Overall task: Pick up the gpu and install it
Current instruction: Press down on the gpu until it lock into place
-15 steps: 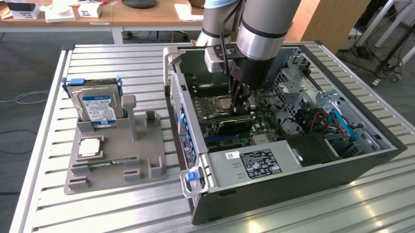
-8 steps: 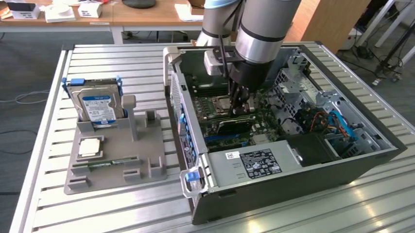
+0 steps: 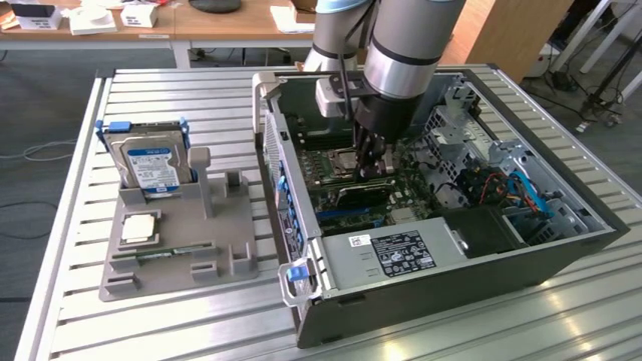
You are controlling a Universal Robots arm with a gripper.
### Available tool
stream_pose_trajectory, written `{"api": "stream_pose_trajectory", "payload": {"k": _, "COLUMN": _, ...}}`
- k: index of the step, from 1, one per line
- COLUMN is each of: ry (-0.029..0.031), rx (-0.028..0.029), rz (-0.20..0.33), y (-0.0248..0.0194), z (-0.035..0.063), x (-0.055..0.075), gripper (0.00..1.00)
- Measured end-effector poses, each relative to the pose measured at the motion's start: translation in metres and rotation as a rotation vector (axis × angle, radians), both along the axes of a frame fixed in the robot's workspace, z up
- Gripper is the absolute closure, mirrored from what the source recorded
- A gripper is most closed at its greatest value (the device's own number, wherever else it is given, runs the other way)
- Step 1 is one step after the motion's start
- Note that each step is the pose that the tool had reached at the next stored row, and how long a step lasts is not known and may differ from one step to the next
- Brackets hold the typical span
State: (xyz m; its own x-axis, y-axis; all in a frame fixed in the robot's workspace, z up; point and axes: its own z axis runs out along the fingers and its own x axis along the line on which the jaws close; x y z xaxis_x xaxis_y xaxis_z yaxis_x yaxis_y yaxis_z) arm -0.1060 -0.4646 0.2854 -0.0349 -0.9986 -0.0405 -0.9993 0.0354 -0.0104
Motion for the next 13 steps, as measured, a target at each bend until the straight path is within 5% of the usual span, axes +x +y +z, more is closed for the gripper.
{"api": "stream_pose_trajectory", "payload": {"k": 13, "ry": 0.0001, "rx": -0.0001, "rz": 0.0, "y": 0.0, "z": -0.002, "x": 0.0, "gripper": 0.89}}
